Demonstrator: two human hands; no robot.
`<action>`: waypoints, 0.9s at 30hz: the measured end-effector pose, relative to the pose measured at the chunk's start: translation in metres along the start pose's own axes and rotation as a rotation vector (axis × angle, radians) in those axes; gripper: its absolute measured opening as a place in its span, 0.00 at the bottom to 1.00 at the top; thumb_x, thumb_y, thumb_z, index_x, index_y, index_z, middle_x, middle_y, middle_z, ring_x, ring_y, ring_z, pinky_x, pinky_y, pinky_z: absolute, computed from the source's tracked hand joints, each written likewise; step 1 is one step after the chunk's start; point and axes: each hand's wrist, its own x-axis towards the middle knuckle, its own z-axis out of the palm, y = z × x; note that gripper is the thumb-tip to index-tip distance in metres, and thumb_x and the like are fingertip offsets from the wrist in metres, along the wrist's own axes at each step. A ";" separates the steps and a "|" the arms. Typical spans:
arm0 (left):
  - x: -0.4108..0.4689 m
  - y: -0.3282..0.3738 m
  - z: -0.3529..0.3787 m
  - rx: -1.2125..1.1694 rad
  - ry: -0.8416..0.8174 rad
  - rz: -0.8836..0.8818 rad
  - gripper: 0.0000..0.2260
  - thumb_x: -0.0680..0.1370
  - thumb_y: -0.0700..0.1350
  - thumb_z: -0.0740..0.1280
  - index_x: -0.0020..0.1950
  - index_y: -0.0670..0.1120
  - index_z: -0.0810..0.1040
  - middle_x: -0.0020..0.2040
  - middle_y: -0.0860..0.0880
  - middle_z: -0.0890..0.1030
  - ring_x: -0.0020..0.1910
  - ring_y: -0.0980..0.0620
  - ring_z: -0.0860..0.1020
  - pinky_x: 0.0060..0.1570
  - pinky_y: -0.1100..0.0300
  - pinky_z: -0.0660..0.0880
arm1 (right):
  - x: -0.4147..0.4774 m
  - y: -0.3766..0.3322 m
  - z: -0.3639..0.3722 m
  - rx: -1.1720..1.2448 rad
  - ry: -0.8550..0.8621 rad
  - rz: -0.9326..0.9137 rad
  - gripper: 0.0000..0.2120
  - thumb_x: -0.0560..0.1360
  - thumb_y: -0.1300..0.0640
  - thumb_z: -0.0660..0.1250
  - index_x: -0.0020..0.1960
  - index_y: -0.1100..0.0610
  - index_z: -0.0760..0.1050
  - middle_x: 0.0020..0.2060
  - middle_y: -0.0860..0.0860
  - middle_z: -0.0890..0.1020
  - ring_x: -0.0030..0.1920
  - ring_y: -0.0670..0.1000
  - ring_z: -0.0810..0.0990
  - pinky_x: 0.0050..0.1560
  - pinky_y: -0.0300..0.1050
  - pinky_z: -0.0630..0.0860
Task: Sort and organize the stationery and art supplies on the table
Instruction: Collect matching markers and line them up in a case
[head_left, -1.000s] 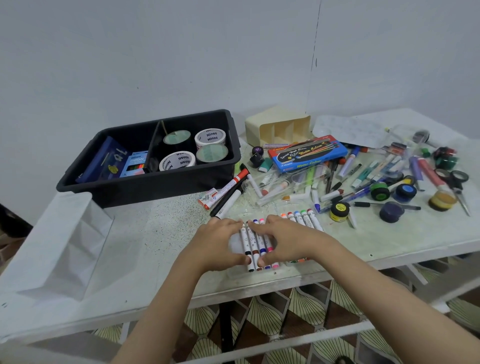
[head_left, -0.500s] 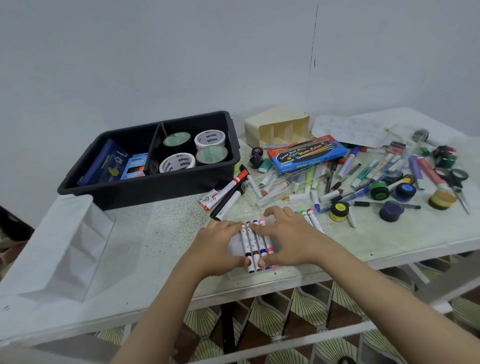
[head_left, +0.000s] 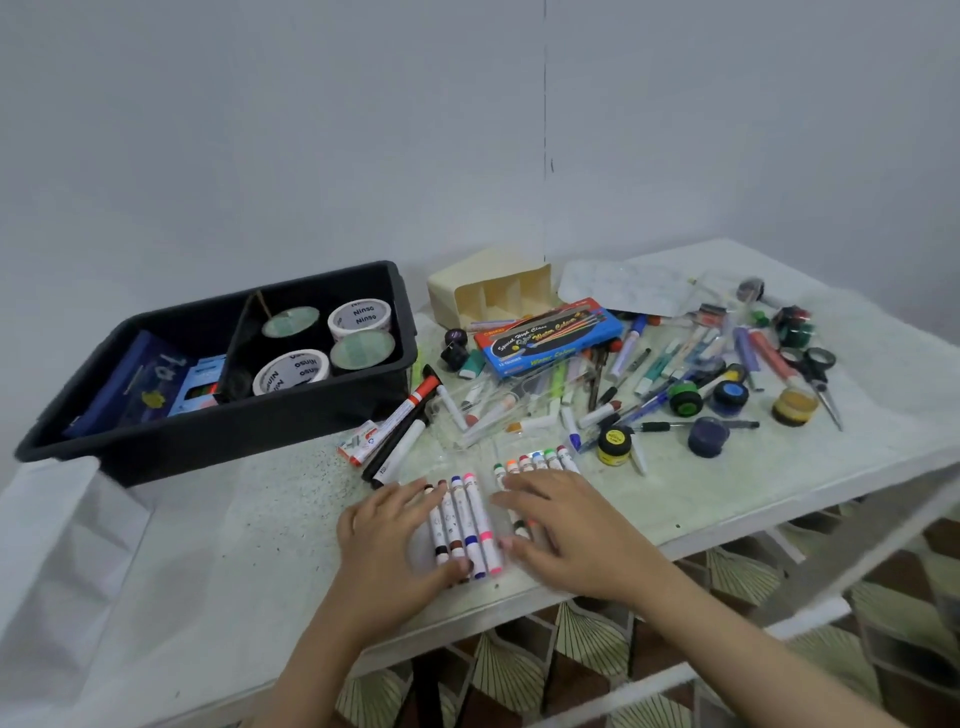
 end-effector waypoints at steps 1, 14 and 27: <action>0.001 0.001 -0.001 -0.001 0.004 0.005 0.48 0.53 0.84 0.43 0.70 0.66 0.58 0.66 0.68 0.56 0.71 0.59 0.51 0.65 0.60 0.43 | -0.004 0.002 -0.003 0.024 0.036 0.005 0.24 0.75 0.42 0.55 0.66 0.51 0.74 0.63 0.48 0.76 0.64 0.46 0.70 0.64 0.42 0.63; 0.081 0.089 0.025 -0.296 0.271 0.171 0.18 0.70 0.60 0.58 0.54 0.56 0.79 0.51 0.66 0.74 0.54 0.65 0.67 0.61 0.55 0.64 | -0.049 0.083 -0.071 0.087 0.418 0.179 0.15 0.76 0.49 0.59 0.59 0.49 0.78 0.48 0.40 0.80 0.49 0.38 0.75 0.49 0.30 0.70; 0.202 0.201 0.078 -0.297 0.074 0.209 0.21 0.72 0.56 0.62 0.65 0.55 0.74 0.61 0.55 0.74 0.60 0.56 0.68 0.59 0.60 0.64 | -0.043 0.250 -0.161 -0.182 0.422 0.379 0.19 0.74 0.50 0.59 0.60 0.52 0.78 0.52 0.51 0.80 0.53 0.53 0.76 0.51 0.46 0.70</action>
